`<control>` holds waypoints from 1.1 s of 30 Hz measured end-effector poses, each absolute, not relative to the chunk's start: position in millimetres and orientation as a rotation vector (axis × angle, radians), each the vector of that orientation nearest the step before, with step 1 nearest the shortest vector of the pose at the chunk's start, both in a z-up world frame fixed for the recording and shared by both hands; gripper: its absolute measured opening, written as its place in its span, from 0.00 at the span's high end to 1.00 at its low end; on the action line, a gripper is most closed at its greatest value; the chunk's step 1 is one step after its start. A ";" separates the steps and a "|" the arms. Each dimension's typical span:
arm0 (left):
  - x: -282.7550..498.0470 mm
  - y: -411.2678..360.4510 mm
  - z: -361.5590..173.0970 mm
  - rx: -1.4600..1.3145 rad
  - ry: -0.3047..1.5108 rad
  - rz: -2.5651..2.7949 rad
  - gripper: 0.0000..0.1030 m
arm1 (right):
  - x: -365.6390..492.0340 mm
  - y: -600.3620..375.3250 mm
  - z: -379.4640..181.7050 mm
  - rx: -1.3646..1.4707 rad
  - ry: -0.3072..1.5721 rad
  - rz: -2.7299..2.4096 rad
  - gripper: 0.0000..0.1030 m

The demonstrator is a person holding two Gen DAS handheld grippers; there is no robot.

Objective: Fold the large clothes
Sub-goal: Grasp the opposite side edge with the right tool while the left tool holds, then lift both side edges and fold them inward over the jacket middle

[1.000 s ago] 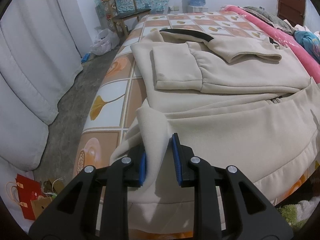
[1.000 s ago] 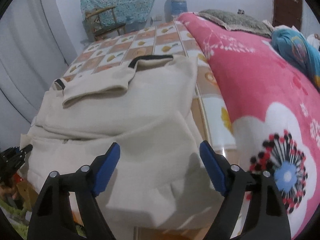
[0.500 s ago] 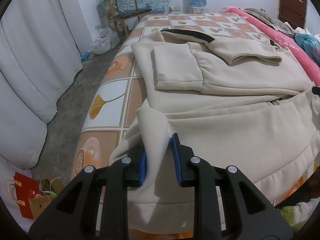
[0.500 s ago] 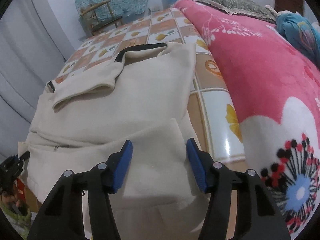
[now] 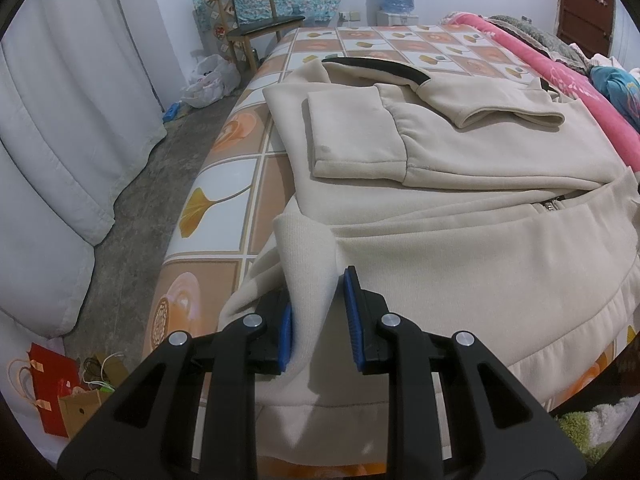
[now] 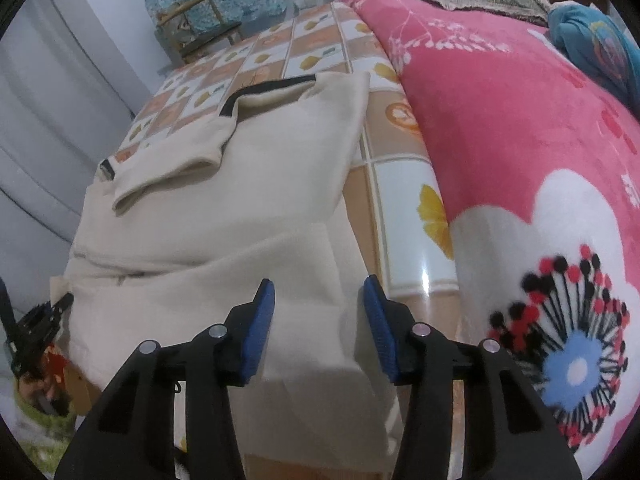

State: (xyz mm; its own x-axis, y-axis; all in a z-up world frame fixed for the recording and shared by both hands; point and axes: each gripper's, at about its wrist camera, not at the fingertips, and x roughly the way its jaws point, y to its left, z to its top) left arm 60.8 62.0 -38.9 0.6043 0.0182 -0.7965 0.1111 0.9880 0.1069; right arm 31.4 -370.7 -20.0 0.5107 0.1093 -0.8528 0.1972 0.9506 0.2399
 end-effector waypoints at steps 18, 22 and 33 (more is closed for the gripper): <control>60.1 63.5 -40.9 0.154 0.925 -0.054 0.79 | 36.9 -379.7 -28.9 0.450 1.095 0.101 0.59; 60.1 63.7 -40.9 0.153 0.925 -0.054 0.79 | 48.1 -377.9 -31.3 0.453 1.101 0.121 0.60; 60.6 63.2 -40.7 0.156 0.925 -0.053 0.78 | 52.4 -376.4 -35.4 0.423 1.155 0.133 0.63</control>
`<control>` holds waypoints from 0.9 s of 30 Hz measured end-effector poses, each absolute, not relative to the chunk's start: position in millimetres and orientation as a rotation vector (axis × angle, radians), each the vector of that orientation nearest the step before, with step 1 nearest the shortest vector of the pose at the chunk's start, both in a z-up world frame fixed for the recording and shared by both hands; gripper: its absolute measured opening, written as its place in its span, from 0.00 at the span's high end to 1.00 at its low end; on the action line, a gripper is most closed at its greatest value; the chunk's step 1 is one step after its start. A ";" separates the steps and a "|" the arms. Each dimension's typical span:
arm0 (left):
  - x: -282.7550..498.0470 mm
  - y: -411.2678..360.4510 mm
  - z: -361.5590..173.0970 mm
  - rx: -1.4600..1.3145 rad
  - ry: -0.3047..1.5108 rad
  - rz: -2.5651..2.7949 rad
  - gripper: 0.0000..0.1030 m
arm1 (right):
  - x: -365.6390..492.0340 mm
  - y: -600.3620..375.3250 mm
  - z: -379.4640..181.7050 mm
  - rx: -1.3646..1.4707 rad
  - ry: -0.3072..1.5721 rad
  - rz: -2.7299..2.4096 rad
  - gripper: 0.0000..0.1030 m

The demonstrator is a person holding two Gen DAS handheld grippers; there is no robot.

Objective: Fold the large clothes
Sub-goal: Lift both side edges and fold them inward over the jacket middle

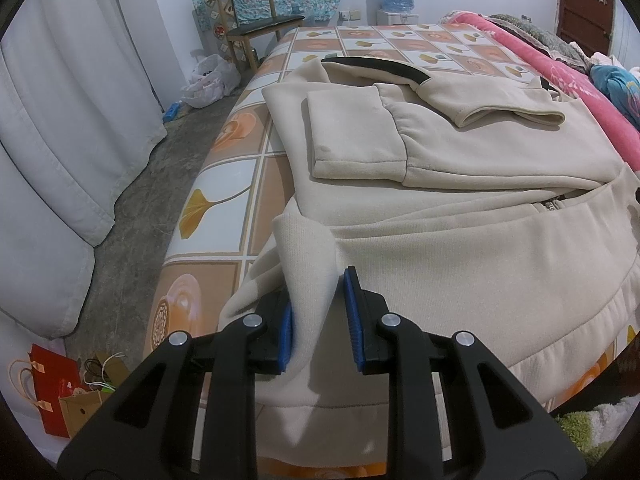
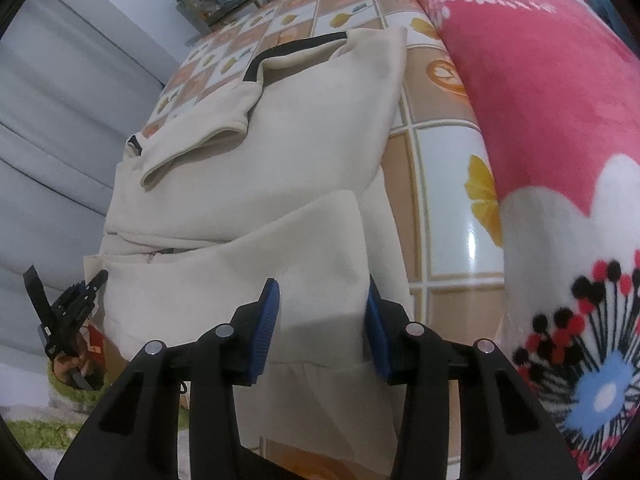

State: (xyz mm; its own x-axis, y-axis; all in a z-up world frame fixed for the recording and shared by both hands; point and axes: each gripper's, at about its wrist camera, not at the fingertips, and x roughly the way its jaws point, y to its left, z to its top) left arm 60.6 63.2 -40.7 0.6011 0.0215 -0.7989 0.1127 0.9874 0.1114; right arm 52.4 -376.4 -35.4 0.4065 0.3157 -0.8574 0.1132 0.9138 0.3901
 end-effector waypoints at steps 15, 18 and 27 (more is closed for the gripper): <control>62.4 60.3 -39.1 0.175 0.942 -0.030 0.78 | 53.5 -304.0 -29.3 -0.156 1.077 -0.113 0.78; 62.8 59.4 -38.8 0.174 0.944 -0.025 0.78 | 54.8 -300.0 -30.7 -0.187 1.073 -0.134 0.78; 64.1 57.9 -38.5 0.178 0.946 -0.022 0.78 | 52.5 -293.5 -31.4 -0.211 1.064 -0.167 0.78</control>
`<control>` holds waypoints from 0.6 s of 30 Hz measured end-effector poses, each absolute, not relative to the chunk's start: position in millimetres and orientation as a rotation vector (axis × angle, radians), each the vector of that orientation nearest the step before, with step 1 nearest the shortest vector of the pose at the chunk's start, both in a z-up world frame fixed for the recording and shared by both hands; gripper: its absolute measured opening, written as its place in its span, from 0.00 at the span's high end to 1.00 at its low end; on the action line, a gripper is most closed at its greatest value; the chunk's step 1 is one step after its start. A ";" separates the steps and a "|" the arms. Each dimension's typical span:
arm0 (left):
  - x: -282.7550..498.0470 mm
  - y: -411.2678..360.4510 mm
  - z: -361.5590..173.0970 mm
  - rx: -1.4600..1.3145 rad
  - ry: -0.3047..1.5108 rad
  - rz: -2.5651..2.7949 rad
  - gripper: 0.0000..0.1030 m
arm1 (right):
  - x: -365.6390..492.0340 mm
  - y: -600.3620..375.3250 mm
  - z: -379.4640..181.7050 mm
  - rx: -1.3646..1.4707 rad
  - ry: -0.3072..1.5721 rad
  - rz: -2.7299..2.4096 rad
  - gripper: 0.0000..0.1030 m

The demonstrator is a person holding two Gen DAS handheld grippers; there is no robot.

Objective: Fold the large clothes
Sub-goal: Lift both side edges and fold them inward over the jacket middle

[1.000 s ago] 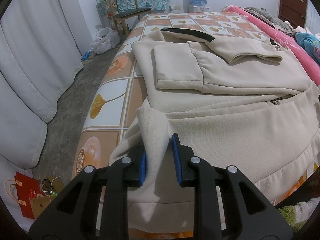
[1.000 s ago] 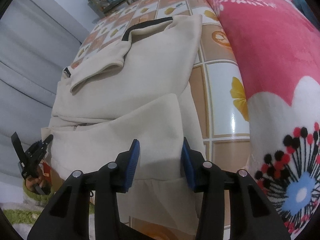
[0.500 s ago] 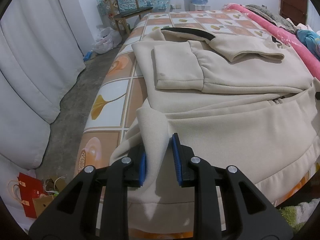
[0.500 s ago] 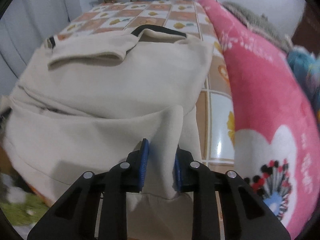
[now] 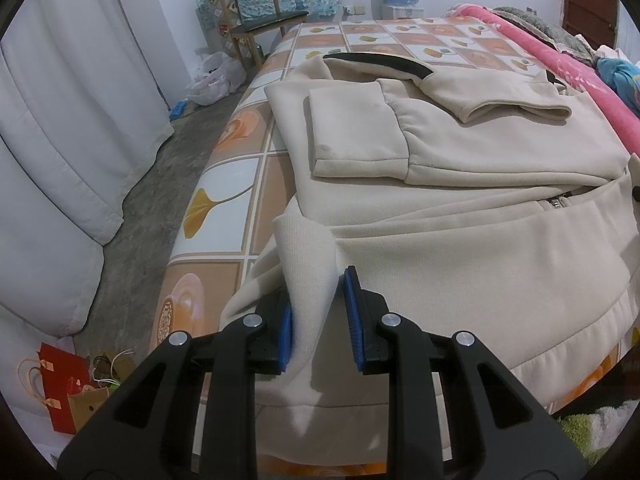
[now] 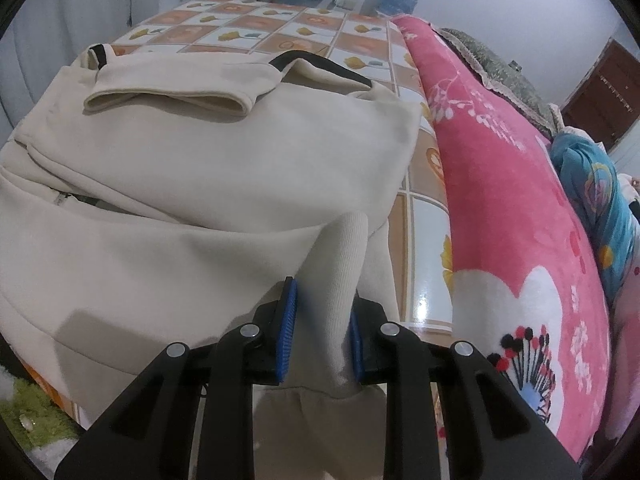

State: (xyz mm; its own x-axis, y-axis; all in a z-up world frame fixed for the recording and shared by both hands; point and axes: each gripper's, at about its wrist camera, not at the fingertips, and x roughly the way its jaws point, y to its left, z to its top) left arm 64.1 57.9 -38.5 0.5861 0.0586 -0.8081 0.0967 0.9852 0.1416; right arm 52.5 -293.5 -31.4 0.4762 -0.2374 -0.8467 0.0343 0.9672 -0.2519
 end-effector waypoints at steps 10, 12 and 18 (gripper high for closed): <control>63.6 57.9 -38.7 0.185 0.948 -0.015 0.78 | 45.3 -286.7 -29.9 -0.242 1.044 -0.196 0.81; 64.4 58.2 -38.9 0.183 0.949 -0.014 0.78 | 42.9 -286.2 -28.2 -0.236 1.036 -0.199 0.83; 64.9 59.3 -37.3 0.166 0.956 -0.008 0.78 | 38.9 -288.4 -22.8 -0.210 1.014 -0.200 0.89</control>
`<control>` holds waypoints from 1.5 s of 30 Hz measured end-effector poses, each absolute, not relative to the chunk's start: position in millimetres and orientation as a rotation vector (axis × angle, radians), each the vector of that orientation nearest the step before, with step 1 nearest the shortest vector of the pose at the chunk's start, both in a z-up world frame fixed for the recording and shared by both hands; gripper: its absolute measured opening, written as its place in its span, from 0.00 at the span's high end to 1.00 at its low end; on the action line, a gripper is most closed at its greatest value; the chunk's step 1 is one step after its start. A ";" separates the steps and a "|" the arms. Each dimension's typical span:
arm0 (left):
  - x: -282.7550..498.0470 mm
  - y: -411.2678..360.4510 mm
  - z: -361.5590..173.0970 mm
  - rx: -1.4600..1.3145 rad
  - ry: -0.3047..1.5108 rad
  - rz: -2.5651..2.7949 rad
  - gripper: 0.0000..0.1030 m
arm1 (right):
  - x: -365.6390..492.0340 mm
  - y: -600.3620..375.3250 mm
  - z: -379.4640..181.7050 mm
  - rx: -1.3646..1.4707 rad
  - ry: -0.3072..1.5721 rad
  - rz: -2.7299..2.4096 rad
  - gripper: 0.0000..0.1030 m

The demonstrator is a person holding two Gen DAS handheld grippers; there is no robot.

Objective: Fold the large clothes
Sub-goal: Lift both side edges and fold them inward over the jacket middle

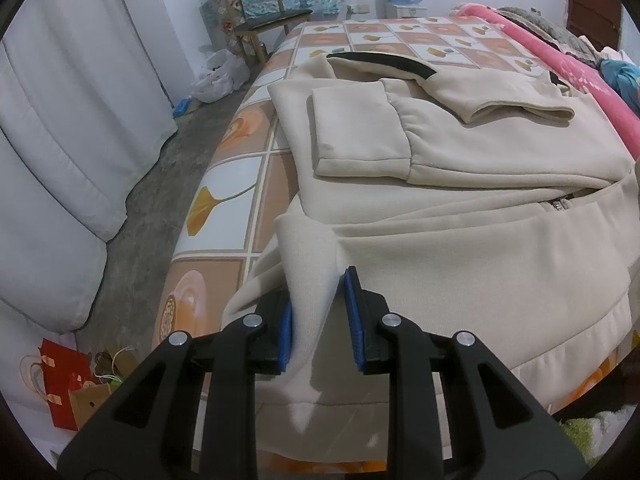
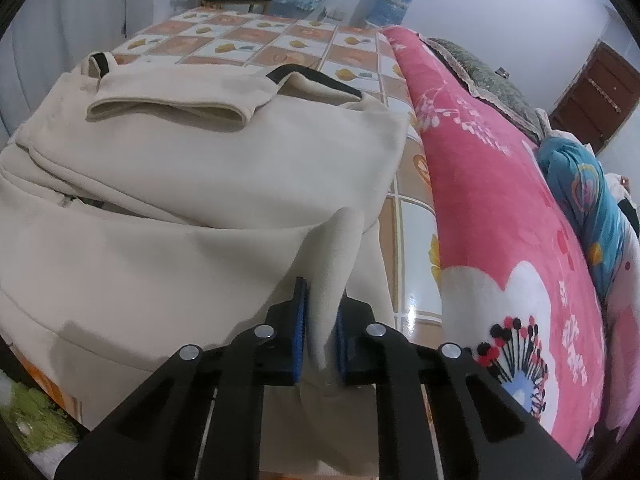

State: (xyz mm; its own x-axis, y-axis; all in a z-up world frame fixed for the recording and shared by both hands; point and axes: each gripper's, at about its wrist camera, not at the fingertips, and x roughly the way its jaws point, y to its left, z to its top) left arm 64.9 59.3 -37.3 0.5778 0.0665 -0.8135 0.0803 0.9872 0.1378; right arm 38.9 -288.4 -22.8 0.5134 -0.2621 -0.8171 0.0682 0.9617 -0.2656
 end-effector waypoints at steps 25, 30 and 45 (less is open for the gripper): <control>12.0 53.8 -3.9 0.232 0.785 -0.022 0.94 | -4.7 -282.7 4.0 -0.149 0.904 -0.228 0.93; -16.7 56.1 15.2 0.190 0.688 -0.038 0.94 | -28.3 -281.1 15.5 -0.121 0.849 -0.244 0.93; -39.4 59.3 84.5 0.127 0.445 -0.079 0.95 | -50.8 -276.4 77.4 -0.102 0.662 -0.272 0.93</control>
State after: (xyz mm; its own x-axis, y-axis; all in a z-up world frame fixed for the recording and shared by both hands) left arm -39.4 59.3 84.5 0.8996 -0.0480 -0.4340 0.1034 0.9891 0.1050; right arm -50.8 -276.4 77.4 0.7550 -0.2811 -0.5924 0.2166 0.9596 -0.1794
